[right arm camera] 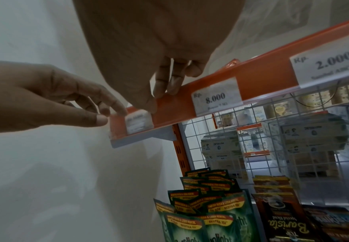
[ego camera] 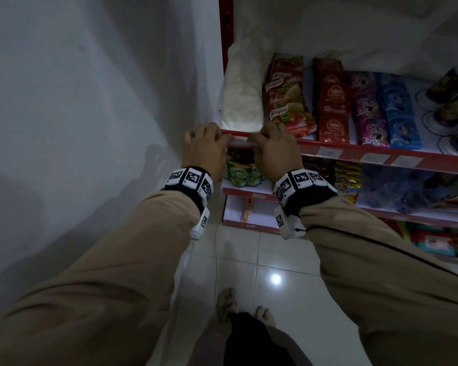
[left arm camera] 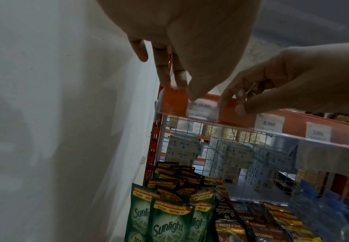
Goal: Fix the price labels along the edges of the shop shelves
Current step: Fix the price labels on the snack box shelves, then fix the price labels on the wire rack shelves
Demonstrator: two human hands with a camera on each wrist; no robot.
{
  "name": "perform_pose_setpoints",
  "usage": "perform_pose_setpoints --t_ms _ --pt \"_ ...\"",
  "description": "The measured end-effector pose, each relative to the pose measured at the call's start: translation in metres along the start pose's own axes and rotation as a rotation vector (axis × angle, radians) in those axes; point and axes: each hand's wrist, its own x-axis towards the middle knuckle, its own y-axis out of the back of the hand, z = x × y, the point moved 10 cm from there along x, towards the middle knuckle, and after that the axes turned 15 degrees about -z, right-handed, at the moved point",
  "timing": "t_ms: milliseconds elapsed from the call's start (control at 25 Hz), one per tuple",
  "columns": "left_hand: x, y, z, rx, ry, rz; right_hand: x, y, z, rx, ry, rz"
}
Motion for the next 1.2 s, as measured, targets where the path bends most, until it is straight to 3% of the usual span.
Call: perform_pose_setpoints --t_ms 440,640,960,1200 --pt "-0.008 0.002 0.006 -0.049 0.006 0.019 -0.012 0.005 0.017 0.002 -0.008 0.071" --pt "-0.026 -0.025 0.013 -0.043 0.070 0.007 -0.034 -0.012 0.021 0.044 0.060 0.122" --pt "-0.021 -0.135 0.038 -0.036 0.004 -0.206 -0.042 -0.135 0.055 0.104 0.020 -0.097" --pt "0.003 -0.256 0.051 -0.033 -0.136 -0.231 -0.031 -0.254 0.080 0.133 -0.030 -0.040"
